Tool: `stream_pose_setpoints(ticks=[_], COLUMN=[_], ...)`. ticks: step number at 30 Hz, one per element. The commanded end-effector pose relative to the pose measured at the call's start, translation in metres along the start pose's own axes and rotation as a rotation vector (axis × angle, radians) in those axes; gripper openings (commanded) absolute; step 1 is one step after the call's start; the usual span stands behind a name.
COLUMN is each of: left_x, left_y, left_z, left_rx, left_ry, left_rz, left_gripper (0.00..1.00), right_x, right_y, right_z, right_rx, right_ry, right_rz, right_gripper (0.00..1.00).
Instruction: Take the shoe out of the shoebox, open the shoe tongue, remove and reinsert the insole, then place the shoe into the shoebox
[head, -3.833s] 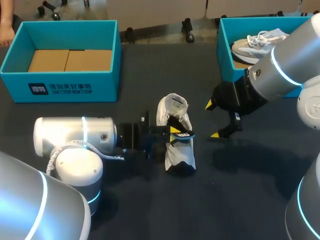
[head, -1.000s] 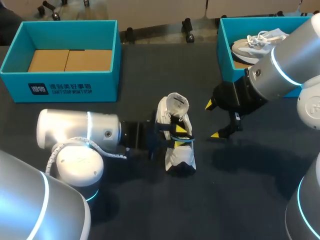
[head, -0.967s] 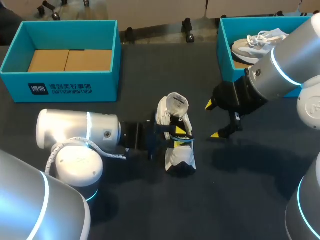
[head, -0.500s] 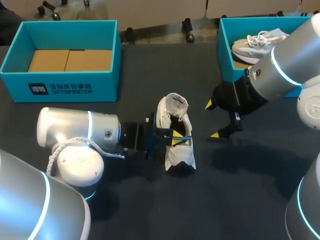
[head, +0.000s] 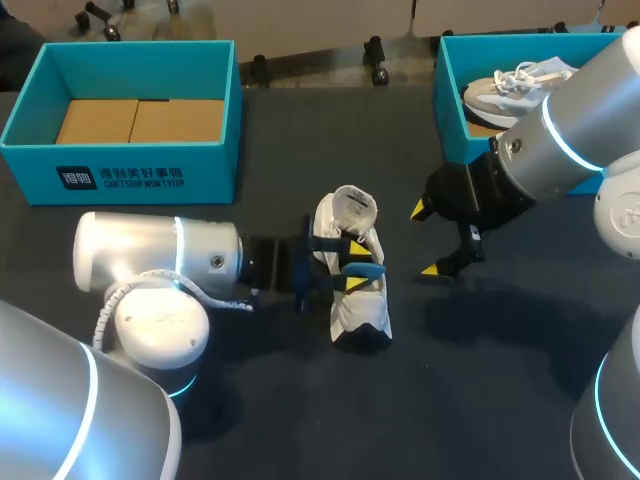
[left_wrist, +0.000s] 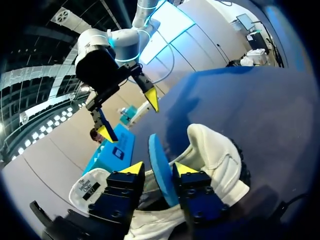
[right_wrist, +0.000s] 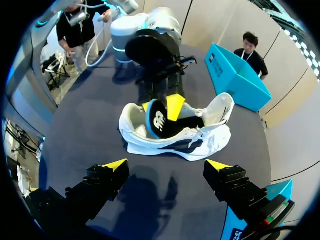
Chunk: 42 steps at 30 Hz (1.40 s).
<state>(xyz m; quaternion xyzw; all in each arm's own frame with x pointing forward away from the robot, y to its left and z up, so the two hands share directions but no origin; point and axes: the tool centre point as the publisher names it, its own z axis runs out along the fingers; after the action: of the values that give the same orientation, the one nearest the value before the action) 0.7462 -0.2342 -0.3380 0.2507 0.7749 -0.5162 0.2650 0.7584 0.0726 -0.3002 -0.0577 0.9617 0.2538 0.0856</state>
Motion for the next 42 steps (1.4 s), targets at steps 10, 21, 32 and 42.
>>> stream_pose_setpoints(ticks=[10,21,32,42], left_x=[0.017,0.013,-0.003,-0.014], left_y=[0.007,0.015,-0.002,-0.007], left_z=[0.004,0.002,-0.019,-0.03], left_rx=[-0.011,-0.049,-0.005,0.018], left_ry=[0.068,0.063,0.04,0.021], left_rz=[0.009,0.015,0.012,0.01], left_gripper=[0.0,0.0,1.0,0.78], right_x=[0.001,0.001,0.001,0.001], right_y=[0.0,0.0,0.0,0.0], right_z=[0.0,0.0,0.0,0.0], right_rx=[-0.001,-0.001,-0.001,-0.001], right_ry=[-0.001,-0.001,-0.001,-0.001], right_rz=[0.0,0.0,0.0,0.0], right_gripper=[1.0,1.0,1.0,1.0])
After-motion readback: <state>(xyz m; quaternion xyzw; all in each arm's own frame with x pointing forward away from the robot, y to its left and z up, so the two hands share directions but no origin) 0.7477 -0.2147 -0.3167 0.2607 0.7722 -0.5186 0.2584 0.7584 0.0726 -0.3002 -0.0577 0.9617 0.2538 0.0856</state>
